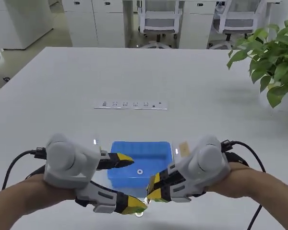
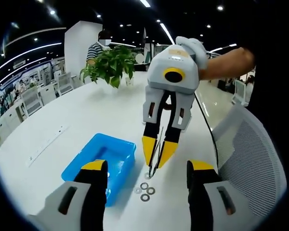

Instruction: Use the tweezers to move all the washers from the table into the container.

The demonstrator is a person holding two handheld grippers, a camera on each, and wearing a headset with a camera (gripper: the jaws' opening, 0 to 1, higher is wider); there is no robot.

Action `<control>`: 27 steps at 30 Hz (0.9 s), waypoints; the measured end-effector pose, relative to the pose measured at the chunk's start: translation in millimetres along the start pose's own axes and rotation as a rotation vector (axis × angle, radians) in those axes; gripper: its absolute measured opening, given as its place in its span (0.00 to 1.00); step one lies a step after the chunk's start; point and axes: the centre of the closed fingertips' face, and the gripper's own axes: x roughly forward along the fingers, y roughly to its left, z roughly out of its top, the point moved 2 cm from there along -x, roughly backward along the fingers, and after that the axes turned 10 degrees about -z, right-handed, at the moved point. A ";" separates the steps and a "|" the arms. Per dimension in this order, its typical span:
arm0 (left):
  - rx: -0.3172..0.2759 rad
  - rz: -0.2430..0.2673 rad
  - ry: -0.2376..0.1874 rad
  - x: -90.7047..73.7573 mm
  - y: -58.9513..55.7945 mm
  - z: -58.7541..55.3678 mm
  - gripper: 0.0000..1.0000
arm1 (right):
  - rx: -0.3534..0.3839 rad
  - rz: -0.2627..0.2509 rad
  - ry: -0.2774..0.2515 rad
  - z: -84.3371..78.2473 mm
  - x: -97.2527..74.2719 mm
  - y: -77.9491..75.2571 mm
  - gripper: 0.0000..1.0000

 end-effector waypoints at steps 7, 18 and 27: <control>-0.009 0.041 -0.020 -7.1 3.3 2.1 0.85 | -0.019 0.003 -0.012 10.8 -5.1 -4.2 0.08; -0.032 0.066 -0.045 -14.9 5.5 4.0 0.98 | -0.024 -0.015 -0.020 19.7 -13.1 -20.4 0.08; -0.027 0.078 -0.053 -19.6 8.1 5.0 0.99 | -0.019 -0.050 -0.029 20.5 -13.5 -39.1 0.08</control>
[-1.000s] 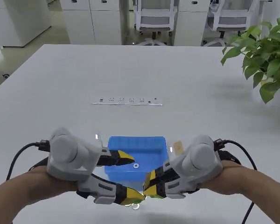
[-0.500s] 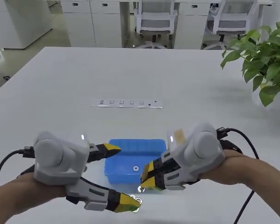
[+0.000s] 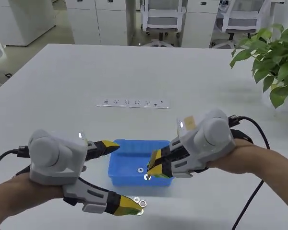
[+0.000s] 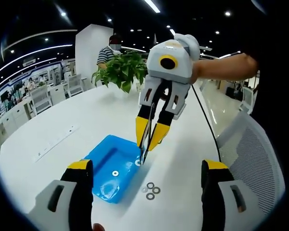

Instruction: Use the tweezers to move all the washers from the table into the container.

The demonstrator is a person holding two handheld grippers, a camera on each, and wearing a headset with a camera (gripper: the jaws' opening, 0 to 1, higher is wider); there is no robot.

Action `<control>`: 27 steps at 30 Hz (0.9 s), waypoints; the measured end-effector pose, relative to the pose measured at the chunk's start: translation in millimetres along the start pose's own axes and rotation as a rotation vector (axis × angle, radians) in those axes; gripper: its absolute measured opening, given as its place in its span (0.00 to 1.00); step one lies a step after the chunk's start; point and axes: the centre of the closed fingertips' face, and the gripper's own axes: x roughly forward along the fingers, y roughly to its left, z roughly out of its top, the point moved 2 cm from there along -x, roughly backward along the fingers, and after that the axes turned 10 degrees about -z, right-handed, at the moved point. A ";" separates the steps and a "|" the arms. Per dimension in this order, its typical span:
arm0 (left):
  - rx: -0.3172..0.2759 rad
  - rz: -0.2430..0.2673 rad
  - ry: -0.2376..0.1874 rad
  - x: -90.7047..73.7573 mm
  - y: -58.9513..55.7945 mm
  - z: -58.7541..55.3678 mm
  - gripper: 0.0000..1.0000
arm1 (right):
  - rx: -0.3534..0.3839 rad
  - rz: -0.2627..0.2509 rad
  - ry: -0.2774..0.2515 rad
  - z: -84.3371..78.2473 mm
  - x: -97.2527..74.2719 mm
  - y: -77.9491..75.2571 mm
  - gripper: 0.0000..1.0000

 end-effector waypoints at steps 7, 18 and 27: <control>-0.005 0.011 -0.013 -4.0 2.8 1.2 0.99 | 0.005 -0.023 -0.007 -1.1 5.9 -14.1 0.08; -0.015 0.021 -0.022 -6.4 6.0 3.2 0.98 | 0.010 -0.043 0.011 -14.8 18.7 -28.2 0.08; -0.019 0.019 -0.036 -3.7 10.5 8.8 0.95 | 0.013 -0.044 0.026 -28.4 28.5 -35.0 0.08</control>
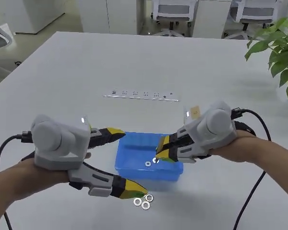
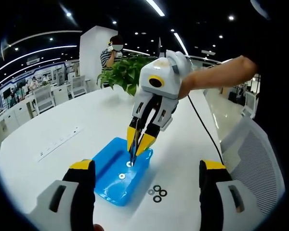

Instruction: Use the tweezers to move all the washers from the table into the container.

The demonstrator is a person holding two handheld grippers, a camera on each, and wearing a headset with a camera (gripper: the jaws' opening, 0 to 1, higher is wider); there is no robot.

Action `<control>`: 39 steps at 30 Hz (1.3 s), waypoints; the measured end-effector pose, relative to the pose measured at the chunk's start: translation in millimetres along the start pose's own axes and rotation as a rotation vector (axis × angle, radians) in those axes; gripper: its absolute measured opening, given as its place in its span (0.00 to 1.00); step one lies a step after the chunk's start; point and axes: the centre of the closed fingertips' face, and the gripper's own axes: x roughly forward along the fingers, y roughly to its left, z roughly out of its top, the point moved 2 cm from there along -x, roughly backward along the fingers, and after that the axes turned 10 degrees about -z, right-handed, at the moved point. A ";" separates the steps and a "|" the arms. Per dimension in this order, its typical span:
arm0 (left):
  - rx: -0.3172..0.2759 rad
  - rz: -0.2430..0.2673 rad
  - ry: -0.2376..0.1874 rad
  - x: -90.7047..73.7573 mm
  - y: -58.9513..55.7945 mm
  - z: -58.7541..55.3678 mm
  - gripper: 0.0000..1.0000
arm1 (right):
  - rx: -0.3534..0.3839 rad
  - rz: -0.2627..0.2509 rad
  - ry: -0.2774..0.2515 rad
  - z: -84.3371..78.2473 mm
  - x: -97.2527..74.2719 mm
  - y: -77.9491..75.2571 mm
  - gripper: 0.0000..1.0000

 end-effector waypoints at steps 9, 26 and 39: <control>0.006 -0.019 -0.003 7.9 6.8 1.1 0.86 | -0.005 0.014 0.016 -14.4 11.4 -0.6 0.08; 0.036 -0.039 0.028 26.7 29.1 0.2 0.46 | 0.016 0.037 0.030 -29.5 24.0 -2.9 0.08; 0.104 -0.032 0.078 47.2 45.9 1.9 0.22 | 0.016 0.046 0.026 -33.5 28.0 -2.1 0.08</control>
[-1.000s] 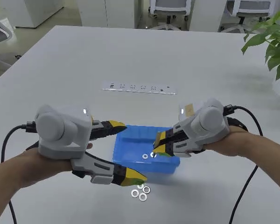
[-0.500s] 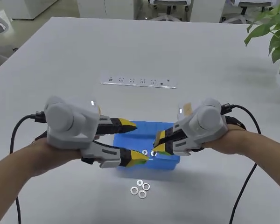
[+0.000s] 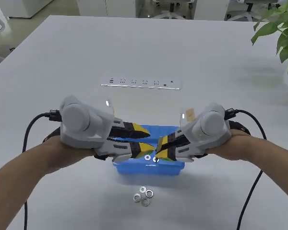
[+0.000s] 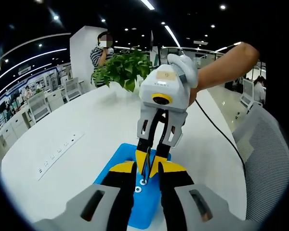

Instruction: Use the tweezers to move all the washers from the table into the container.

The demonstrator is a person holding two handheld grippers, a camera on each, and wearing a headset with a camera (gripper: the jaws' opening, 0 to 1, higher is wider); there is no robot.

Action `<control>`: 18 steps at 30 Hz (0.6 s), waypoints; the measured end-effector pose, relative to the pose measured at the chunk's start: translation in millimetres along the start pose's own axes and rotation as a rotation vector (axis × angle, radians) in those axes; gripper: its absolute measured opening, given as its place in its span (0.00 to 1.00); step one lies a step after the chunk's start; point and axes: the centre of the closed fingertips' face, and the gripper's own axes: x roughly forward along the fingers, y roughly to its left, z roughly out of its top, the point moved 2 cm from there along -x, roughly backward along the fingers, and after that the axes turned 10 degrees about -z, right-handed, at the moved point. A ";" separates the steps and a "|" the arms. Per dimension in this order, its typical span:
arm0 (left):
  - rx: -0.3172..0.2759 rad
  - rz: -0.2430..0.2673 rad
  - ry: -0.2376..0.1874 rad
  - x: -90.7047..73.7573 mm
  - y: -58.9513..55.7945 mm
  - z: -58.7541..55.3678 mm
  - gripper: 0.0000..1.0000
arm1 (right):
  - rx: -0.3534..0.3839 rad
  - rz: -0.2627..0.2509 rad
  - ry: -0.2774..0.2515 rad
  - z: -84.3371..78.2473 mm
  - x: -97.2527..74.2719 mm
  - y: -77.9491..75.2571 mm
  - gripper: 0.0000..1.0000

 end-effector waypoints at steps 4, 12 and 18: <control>0.014 -0.019 0.006 7.0 1.1 0.6 0.18 | 0.003 0.002 -0.004 0.5 0.5 -0.1 0.08; 0.041 -0.040 0.017 18.2 6.2 -2.4 0.13 | 0.001 0.005 -0.009 0.1 0.0 0.5 0.09; 0.075 -0.027 0.030 19.8 10.6 -2.6 0.08 | 0.003 0.003 -0.009 0.2 0.0 0.0 0.09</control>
